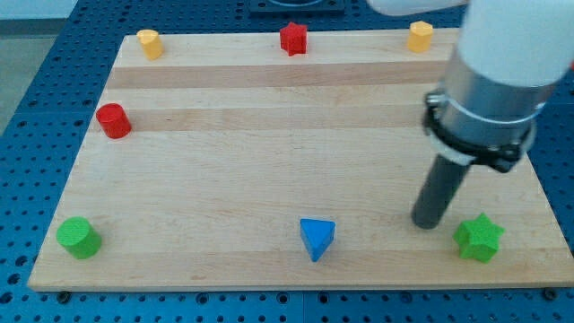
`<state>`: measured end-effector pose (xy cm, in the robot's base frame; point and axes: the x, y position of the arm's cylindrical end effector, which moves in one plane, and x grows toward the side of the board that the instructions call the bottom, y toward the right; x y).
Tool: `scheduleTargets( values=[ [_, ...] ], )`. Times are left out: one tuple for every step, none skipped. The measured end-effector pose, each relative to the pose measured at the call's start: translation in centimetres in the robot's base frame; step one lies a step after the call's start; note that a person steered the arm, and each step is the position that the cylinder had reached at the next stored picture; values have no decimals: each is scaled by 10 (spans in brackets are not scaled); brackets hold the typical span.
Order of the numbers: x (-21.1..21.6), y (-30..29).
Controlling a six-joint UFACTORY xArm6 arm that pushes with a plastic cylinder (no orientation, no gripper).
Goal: Slide the green star slightly towards the right
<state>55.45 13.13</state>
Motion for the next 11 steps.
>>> scheduleTargets(
  values=[
    [15, -1],
    [16, 21],
    [16, 21],
    [16, 29],
    [16, 35],
    [16, 40],
    [11, 49],
    [1, 53],
    [-9, 68],
    [-9, 84],
    [-10, 85]
  ],
)
